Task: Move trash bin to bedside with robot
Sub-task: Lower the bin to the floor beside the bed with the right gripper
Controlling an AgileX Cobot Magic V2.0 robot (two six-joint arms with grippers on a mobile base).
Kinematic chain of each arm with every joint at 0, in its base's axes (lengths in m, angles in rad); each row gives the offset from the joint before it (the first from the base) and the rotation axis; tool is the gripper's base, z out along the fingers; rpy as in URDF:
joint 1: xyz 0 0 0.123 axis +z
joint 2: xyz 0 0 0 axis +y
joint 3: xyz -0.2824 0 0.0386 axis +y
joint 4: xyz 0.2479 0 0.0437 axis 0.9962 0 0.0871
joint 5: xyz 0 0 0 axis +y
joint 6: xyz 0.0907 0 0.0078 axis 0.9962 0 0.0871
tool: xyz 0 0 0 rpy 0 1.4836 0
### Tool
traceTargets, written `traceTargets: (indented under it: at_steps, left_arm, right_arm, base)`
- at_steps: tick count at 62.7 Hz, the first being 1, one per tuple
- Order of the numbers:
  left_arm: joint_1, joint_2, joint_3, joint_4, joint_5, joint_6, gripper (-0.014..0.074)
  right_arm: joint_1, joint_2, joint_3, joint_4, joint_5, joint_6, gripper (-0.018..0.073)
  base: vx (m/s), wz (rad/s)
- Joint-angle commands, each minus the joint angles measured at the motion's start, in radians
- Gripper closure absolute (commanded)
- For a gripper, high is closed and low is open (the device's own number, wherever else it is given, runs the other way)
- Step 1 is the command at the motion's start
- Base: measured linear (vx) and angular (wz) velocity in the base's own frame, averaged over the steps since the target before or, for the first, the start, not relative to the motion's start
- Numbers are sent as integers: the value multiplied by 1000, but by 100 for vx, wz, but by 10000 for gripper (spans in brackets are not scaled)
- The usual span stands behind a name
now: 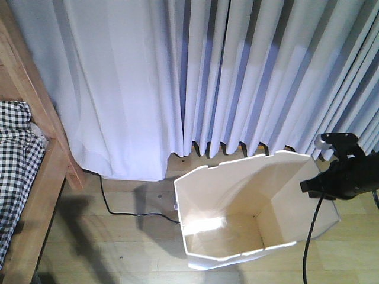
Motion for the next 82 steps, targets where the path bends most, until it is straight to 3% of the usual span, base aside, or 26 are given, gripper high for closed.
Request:
traceTargets:
  at_steps: [1,9,48,82]
  left_arm:
    - [-3,-10,28,-8,-71,-9,602]
    - [-3,-10,28,-8,-71,-9,602]
    - [-3,-10,28,-8,-71,-9,602]
    - [-3,-10,28,-8,-71,-9,602]
  right_arm:
    - [-2,-50,-27,191,-17,35,563]
    - [-2,21,-84,275,-22,-54,563]
    - [-4,519,-481,261,87,-66,562]
    - [-4,832,-702,264,119,-74,562]
  base:
    - [0,0]
    - [0,0]
    - [0,0]
    - [0,0]
